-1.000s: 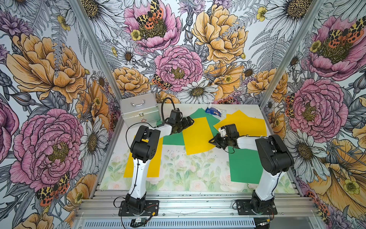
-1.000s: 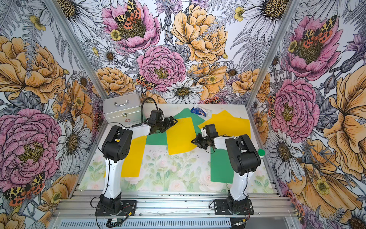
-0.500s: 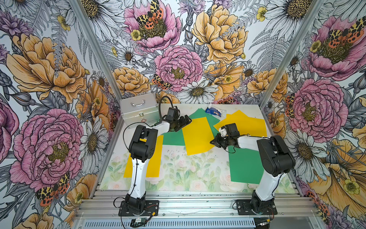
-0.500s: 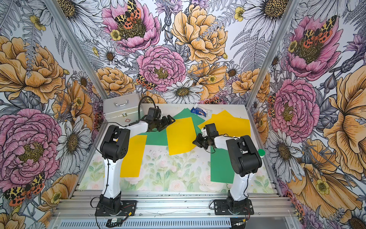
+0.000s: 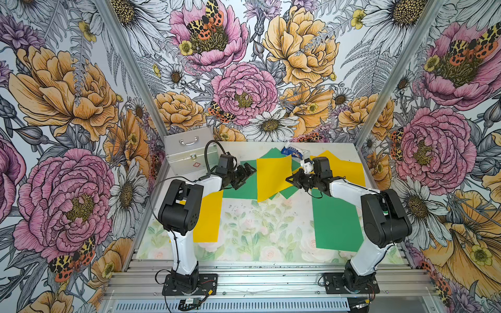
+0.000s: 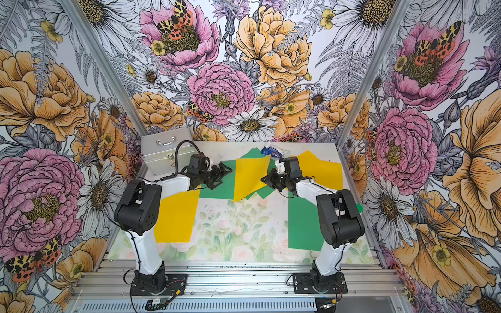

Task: Sort the scattered colored papers by color
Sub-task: Pick up the colored paper.

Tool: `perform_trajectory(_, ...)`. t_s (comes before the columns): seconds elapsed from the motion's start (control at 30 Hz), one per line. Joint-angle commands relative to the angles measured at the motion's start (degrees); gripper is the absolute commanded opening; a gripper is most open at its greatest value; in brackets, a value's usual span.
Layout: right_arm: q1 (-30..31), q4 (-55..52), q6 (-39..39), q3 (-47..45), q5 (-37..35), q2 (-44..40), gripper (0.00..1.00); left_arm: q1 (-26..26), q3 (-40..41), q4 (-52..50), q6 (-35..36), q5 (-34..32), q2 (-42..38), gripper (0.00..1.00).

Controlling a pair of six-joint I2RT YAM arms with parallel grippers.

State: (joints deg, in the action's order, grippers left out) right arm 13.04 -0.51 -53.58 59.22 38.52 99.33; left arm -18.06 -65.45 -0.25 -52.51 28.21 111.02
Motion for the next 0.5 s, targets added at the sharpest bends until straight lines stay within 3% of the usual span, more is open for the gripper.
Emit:
perform_trajectory(0.0, -0.7, 2.1, -2.3, 2.4, 1.9, -3.3, 0.0, -0.7, 1.6, 7.4, -5.1, 3.3, -0.4, 0.98)
perform_trajectory(0.47, -2.2, 3.7, -6.2, 1.6, 4.3, -8.3, 0.0, -4.2, 2.8, 26.0, -19.2, 10.2, 7.1, 0.98)
